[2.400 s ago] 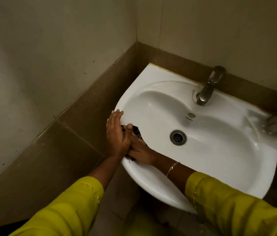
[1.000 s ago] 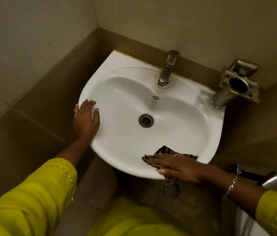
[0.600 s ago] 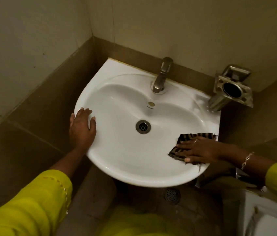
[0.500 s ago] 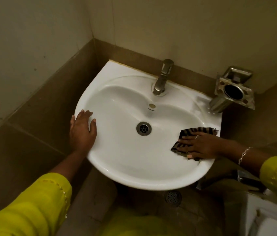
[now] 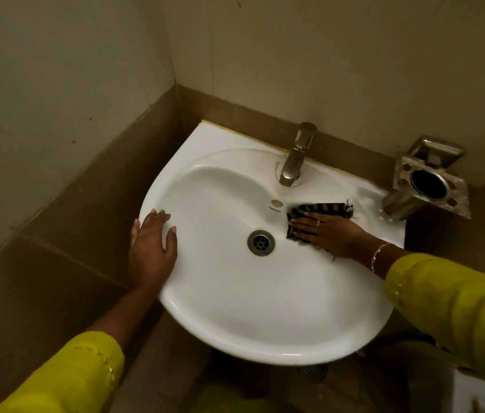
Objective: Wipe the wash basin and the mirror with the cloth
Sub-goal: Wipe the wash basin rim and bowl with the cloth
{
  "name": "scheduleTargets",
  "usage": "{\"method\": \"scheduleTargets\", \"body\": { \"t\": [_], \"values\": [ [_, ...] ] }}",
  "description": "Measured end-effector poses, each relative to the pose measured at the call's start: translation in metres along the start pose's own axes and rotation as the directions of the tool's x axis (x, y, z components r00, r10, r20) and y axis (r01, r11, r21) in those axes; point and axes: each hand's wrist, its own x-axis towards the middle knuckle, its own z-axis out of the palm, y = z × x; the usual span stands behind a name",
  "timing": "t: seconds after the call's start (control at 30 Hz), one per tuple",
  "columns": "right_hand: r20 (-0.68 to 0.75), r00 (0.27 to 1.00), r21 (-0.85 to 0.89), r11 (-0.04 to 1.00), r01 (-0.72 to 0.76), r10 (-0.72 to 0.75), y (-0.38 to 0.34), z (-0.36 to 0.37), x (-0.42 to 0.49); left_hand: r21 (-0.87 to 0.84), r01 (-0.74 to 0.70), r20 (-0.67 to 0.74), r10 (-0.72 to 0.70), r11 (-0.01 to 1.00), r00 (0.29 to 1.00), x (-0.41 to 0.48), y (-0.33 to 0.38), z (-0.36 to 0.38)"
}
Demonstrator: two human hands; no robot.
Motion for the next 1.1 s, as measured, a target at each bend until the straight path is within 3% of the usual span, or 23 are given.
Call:
{"method": "scheduleTargets", "body": {
  "t": [0.2, 0.53, 0.8, 1.0, 1.1],
  "values": [
    [-0.239, 0.971, -0.292, 0.955, -0.048, -0.025, 0.004, 0.01, 0.051, -0.008, 0.011, 0.002, -0.011, 1.0, 1.0, 0.002, 0.001, -0.001],
    [-0.213, 0.977, -0.569, 0.812, -0.129, 0.006, -0.001, -0.01, 0.075, 0.009, 0.016, 0.024, -0.016, 1.0, 1.0, 0.003, 0.001, -0.004],
    [-0.166, 0.984, -0.488, 0.861, -0.145, 0.072, -0.016, -0.027, 0.094, -0.013, 0.023, 0.014, -0.022, 1.0, 1.0, 0.001, 0.004, -0.005],
    [-0.12, 0.947, -0.337, 0.885, -0.322, 0.299, -0.026, -0.049, 0.119, -0.073, 0.036, -0.007, -0.036, 0.997, 0.999, 0.0, 0.008, -0.005],
    [-0.208, 0.91, -0.19, 0.897, -0.398, 0.36, -0.026, -0.051, 0.136, -0.085, 0.039, -0.014, -0.04, 0.996, 0.999, 0.0, 0.009, -0.005]
  ]
}}
